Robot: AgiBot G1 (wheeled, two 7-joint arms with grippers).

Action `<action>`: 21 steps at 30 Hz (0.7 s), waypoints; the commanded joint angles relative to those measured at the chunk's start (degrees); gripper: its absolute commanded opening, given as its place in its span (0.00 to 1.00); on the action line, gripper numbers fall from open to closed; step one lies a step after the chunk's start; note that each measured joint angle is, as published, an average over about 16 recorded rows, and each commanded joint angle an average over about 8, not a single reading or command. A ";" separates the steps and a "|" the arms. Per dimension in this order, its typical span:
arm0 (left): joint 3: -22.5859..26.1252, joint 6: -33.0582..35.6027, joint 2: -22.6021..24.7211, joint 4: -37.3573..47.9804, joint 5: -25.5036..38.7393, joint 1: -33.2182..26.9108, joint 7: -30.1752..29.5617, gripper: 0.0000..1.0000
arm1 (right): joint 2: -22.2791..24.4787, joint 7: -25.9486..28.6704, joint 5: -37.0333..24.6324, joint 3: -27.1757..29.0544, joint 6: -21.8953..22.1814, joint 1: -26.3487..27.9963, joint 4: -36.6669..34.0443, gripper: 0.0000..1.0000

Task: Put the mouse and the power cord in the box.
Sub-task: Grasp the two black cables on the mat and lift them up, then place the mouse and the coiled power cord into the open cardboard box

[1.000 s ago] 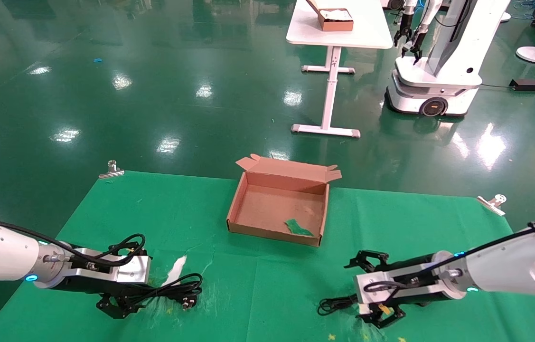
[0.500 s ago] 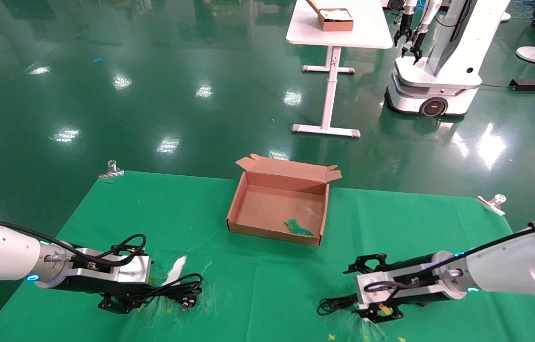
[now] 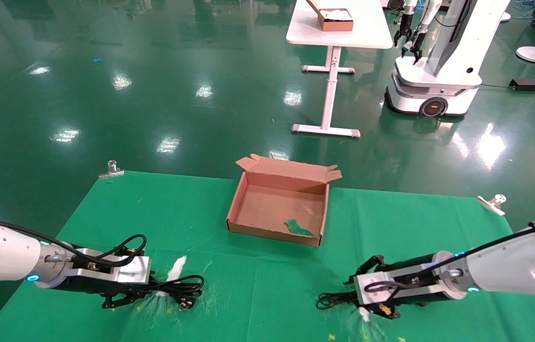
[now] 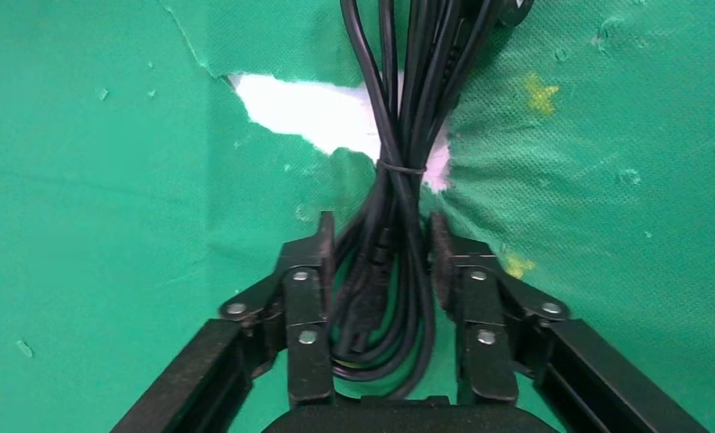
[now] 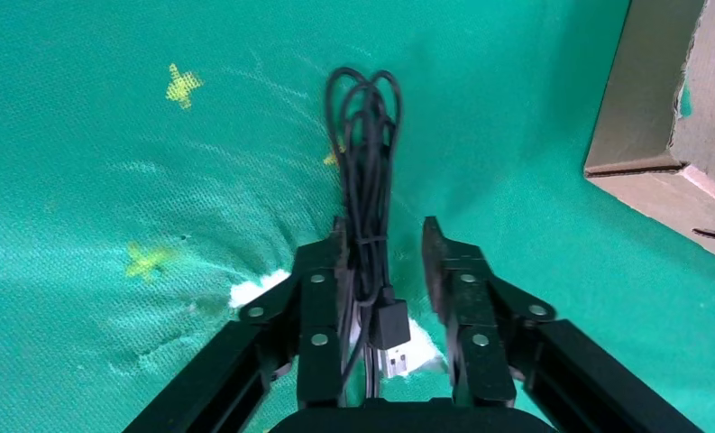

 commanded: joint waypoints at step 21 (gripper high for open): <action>-2.38 7.05 -3.68 1.43 -3.49 -4.46 -2.57 0.00 | 3.41 0.92 3.16 2.22 -2.91 3.39 0.40 0.00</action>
